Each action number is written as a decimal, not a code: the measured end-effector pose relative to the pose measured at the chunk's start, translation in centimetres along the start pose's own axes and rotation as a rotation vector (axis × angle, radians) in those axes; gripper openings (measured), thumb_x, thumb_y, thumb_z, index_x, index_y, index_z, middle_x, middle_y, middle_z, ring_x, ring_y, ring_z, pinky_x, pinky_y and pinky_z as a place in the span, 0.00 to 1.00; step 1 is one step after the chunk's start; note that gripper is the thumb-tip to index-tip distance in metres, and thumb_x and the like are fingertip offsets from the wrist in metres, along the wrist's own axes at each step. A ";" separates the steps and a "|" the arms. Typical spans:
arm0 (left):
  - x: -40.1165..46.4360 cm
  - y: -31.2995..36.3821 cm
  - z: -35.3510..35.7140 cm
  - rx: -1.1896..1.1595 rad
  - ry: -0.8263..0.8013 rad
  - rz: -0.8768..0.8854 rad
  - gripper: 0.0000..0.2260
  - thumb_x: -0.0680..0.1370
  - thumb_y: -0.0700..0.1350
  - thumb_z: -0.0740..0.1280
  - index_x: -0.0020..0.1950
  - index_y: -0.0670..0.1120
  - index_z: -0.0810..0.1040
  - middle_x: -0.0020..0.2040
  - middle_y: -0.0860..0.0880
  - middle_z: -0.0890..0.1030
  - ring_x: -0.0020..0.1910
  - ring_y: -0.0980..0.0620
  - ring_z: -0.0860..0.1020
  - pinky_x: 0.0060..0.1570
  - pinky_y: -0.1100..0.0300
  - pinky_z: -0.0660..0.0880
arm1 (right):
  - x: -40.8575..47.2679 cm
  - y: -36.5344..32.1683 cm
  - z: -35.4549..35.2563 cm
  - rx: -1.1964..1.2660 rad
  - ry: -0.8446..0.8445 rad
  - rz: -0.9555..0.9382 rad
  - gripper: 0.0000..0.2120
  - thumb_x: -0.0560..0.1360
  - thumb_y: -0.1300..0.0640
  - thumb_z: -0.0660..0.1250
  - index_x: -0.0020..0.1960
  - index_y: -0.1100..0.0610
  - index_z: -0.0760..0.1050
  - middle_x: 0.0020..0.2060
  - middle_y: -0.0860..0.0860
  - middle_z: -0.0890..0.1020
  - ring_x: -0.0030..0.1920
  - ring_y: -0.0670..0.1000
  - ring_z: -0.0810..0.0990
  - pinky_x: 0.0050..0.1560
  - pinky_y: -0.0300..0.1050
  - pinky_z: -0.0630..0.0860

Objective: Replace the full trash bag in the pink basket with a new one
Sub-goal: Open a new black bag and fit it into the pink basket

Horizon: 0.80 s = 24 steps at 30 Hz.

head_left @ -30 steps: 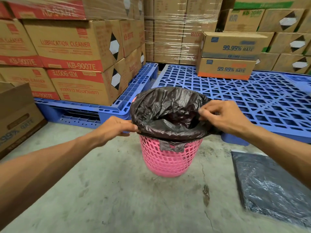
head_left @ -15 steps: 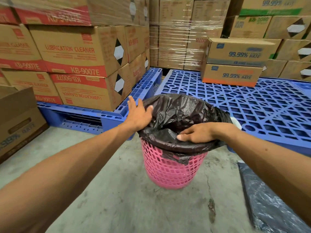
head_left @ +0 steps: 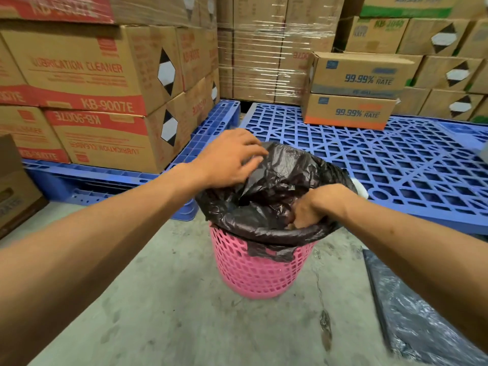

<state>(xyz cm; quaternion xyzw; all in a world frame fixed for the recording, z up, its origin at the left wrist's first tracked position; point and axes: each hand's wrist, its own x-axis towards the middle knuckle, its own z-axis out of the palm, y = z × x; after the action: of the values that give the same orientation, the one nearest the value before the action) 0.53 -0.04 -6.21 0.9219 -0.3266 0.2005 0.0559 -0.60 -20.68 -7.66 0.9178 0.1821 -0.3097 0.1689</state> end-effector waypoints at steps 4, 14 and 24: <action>1.3 -1.3 5.4 0.445 -1.024 -0.201 0.30 0.79 0.65 0.55 0.79 0.55 0.60 0.81 0.49 0.52 0.80 0.43 0.49 0.76 0.38 0.40 | 0.5 0.9 2.2 -0.047 -0.026 0.060 0.21 0.80 0.47 0.63 0.68 0.56 0.76 0.67 0.52 0.77 0.57 0.48 0.75 0.56 0.39 0.66; 5.3 1.3 3.4 0.275 -0.393 -0.121 0.15 0.78 0.52 0.63 0.55 0.43 0.80 0.54 0.42 0.81 0.54 0.39 0.79 0.50 0.50 0.77 | 0.4 5.7 -0.1 0.216 0.886 0.076 0.15 0.78 0.50 0.62 0.60 0.49 0.81 0.59 0.53 0.80 0.62 0.57 0.74 0.61 0.52 0.74; 5.0 11.1 6.1 -0.511 -0.816 -0.470 0.45 0.71 0.78 0.43 0.81 0.53 0.46 0.82 0.44 0.45 0.80 0.44 0.45 0.77 0.46 0.44 | 0.2 8.9 2.8 1.017 0.857 0.296 0.21 0.76 0.44 0.71 0.67 0.49 0.77 0.65 0.52 0.79 0.64 0.55 0.77 0.58 0.49 0.76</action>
<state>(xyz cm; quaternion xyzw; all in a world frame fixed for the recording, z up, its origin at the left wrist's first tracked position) -0.85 -12.99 -10.05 0.9303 -0.1452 -0.2779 0.1904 2.06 -29.65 -8.08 0.9399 -0.0628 0.0603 -0.3300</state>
